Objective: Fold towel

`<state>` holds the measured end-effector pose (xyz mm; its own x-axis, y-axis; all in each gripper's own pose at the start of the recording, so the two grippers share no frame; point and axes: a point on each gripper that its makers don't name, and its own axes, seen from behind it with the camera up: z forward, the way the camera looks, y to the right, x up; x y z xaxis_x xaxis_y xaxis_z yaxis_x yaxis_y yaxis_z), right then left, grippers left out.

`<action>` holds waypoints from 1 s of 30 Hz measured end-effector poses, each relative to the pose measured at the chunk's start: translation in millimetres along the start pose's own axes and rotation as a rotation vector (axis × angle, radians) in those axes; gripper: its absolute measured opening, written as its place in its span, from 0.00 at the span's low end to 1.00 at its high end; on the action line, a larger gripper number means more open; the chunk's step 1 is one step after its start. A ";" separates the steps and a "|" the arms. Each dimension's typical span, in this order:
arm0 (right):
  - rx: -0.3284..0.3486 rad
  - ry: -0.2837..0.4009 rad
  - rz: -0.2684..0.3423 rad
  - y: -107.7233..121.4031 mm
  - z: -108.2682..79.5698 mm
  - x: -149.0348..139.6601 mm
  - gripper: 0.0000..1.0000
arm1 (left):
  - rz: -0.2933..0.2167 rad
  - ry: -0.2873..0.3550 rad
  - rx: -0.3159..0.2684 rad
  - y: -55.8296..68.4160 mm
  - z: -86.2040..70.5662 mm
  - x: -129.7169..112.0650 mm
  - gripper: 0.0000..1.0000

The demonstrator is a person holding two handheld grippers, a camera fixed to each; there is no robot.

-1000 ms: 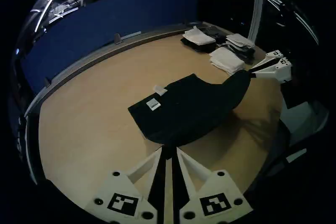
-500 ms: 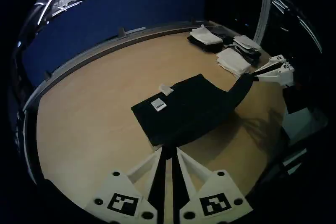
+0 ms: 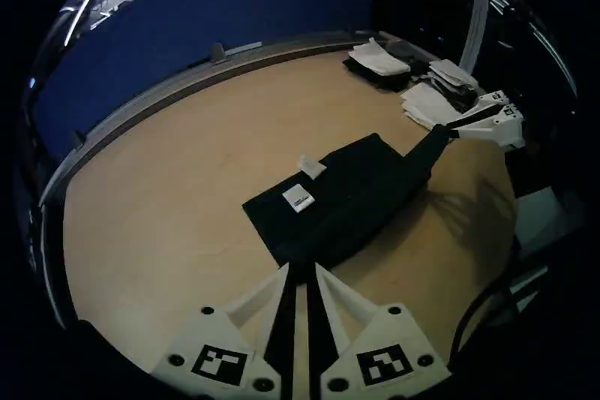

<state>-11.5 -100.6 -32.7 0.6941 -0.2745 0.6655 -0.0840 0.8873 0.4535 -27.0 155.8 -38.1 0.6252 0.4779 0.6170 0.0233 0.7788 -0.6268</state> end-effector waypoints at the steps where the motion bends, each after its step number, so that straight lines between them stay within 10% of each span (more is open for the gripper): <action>1: -0.002 -0.003 0.001 2.0 3.8 1.1 0.10 | 0.001 -0.003 0.002 -1.9 3.6 0.7 0.09; 30: -0.081 -0.122 0.064 29.5 85.2 -21.2 0.11 | 0.015 -0.127 0.075 -37.0 82.0 -10.3 0.16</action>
<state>-89.7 -100.2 17.0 0.5966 -0.2547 0.7610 -0.0641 0.9301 0.3616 -98.2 155.4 17.8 0.5211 0.5333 0.6664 -0.0465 0.7973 -0.6018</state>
